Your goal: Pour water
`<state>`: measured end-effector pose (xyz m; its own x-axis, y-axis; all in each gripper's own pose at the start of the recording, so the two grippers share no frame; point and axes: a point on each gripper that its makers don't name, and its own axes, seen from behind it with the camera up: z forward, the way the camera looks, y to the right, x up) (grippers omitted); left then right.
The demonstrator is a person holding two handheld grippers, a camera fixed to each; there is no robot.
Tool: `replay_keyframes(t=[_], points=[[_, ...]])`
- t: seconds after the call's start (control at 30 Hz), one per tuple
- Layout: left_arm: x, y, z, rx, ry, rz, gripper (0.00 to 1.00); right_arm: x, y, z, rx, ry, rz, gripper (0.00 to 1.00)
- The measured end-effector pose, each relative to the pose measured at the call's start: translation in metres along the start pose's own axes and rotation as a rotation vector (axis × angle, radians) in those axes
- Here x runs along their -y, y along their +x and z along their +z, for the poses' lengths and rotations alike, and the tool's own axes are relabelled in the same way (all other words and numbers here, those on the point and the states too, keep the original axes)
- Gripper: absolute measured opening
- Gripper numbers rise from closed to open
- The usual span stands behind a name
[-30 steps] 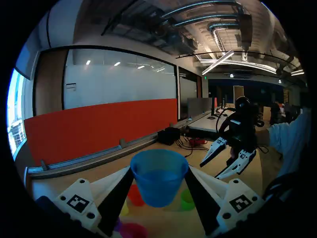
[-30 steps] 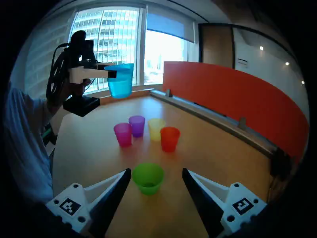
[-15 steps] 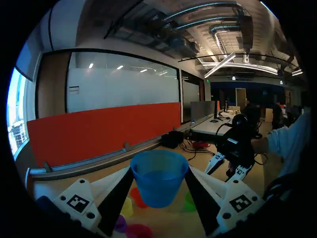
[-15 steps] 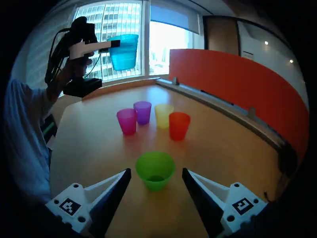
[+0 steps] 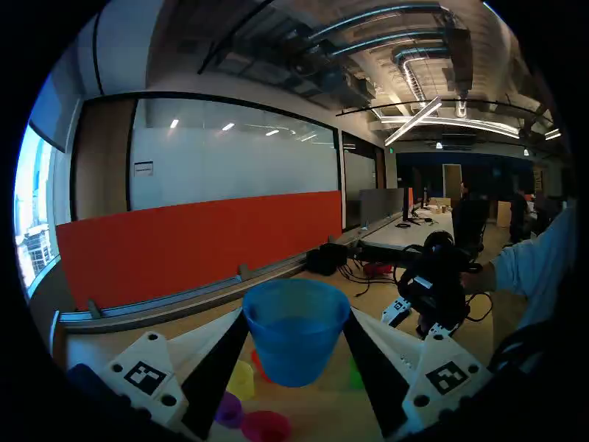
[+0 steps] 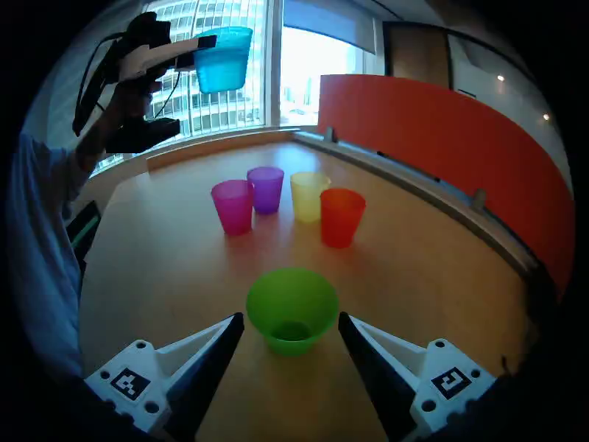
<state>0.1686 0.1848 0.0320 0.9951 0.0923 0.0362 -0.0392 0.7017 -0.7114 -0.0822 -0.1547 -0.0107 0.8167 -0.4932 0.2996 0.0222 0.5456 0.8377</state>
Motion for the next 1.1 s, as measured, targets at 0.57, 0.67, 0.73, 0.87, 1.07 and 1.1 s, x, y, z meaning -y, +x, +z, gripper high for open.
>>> replay_keyframes(t=[0.57, 0.67, 0.73, 0.87, 1.07, 1.1], points=[[0.0, -0.004, -0.005, 0.01, 0.003, 0.006, 0.87, -0.004, -0.003, 0.026, 0.02, -0.009, -0.004, 1.0], [0.0, -0.005, -0.005, 0.013, 0.003, 0.008, 0.87, -0.004, -0.004, 0.027, 0.023, -0.011, -0.009, 0.98], [0.0, -0.006, -0.005, 0.014, 0.002, 0.009, 0.87, -0.004, -0.005, 0.027, 0.024, -0.01, -0.011, 0.94], [0.0, -0.008, -0.005, 0.017, 0.001, 0.008, 0.87, -0.003, -0.005, 0.029, 0.019, -0.005, -0.01, 0.91], [0.001, -0.013, -0.005, 0.023, 0.0, 0.005, 0.87, -0.002, 0.002, 0.024, -0.006, -0.009, -0.003, 0.91], [0.001, -0.014, -0.004, 0.024, 0.0, 0.005, 0.87, -0.003, 0.004, 0.023, -0.013, -0.012, -0.003, 0.91]])
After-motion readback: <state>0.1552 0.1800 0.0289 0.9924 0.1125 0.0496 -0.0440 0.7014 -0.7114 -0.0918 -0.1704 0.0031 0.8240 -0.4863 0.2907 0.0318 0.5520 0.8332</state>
